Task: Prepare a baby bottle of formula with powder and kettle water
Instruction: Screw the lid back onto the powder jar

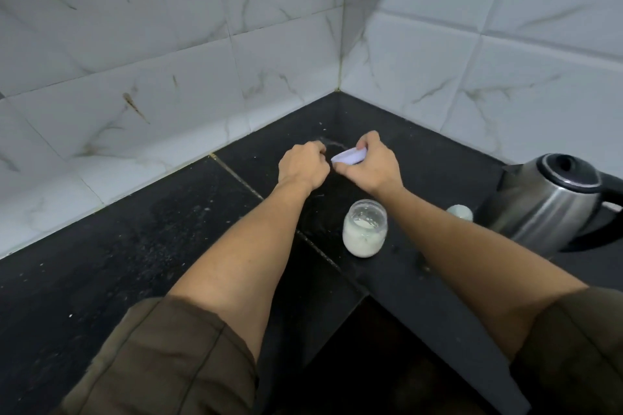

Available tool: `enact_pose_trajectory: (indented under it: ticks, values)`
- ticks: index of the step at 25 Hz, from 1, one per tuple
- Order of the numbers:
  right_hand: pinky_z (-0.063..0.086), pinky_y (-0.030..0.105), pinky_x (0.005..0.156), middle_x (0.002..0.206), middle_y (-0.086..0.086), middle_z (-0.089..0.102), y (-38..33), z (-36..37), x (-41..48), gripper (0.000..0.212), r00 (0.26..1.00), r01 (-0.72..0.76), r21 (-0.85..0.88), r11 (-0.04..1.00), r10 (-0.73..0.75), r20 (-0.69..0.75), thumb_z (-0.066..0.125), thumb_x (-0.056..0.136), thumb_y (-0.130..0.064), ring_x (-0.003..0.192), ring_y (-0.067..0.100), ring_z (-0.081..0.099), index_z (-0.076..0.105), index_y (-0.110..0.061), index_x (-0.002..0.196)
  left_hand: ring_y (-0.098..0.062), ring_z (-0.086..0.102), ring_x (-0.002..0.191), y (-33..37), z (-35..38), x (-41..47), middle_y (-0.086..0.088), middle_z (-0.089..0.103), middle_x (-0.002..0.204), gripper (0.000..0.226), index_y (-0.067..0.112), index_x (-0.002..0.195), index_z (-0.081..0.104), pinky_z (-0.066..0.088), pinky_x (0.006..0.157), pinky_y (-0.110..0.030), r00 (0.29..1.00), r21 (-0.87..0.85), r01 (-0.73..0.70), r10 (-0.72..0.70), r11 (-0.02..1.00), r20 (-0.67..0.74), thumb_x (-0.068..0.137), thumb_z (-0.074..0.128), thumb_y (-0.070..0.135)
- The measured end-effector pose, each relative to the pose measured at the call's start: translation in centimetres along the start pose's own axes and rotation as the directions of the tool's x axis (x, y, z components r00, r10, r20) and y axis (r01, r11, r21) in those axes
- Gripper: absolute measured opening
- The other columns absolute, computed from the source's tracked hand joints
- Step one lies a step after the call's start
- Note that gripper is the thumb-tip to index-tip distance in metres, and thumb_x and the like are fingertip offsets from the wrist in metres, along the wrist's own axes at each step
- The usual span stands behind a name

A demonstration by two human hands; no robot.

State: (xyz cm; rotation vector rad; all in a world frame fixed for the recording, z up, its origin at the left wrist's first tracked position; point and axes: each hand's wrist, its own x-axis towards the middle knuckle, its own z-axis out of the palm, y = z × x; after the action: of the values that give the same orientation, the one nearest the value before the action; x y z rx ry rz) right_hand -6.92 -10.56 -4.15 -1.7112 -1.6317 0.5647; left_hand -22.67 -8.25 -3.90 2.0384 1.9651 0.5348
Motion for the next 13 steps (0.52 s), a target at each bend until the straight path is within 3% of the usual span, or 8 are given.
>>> enact_pose_trajectory:
  ticks: [6, 10, 13]
  values:
    - [0.050, 0.040, 0.067, 0.085, 0.002, 0.064, 1.1, -3.4, -4.3, 0.051, 0.999, 0.017, -0.141, 0.990, -0.010, 0.049, 0.086, 0.070, -0.053, 0.081, 0.023, 0.061, 0.049, -0.018, 0.074, -0.029, 0.066, 0.116, 1.7, 1.3, -3.9, -0.005, 0.071, 0.128, 0.042, 0.024, 0.138, 0.064, 0.055, 0.095, -0.041, 0.994, -0.013, 0.041, -0.039, 0.999, 0.099, 0.099, 0.052, 0.018]
    - [0.048, 0.038, 0.063, 0.082, 0.002, 0.061, 1.9, -4.5, -7.0, 0.051, 0.996, 0.045, -0.203, 0.978, -0.028, 0.089, 0.086, 0.071, -0.052, 0.074, 0.020, 0.057, 0.048, -0.018, 0.069, -0.027, 0.065, 0.116, 2.6, 2.5, -6.7, -0.002, 0.069, 0.130, 0.043, 0.024, 0.135, 0.063, 0.055, 0.095, -0.043, 0.979, -0.021, 0.065, -0.060, 0.998, 0.194, 0.093, 0.056, 0.019]
    - [0.039, 0.032, 0.058, 0.080, -0.002, 0.058, 3.1, -4.9, -8.3, 0.049, 0.993, 0.042, -0.238, 0.970, -0.014, 0.118, 0.085, 0.074, -0.049, 0.076, 0.020, 0.056, 0.045, -0.021, 0.068, -0.026, 0.063, 0.122, 2.8, 3.6, -8.4, -0.002, 0.065, 0.137, 0.060, 0.022, 0.145, 0.055, 0.055, 0.098, -0.044, 0.965, -0.032, 0.062, -0.051, 0.998, 0.258, 0.087, 0.068, 0.026]
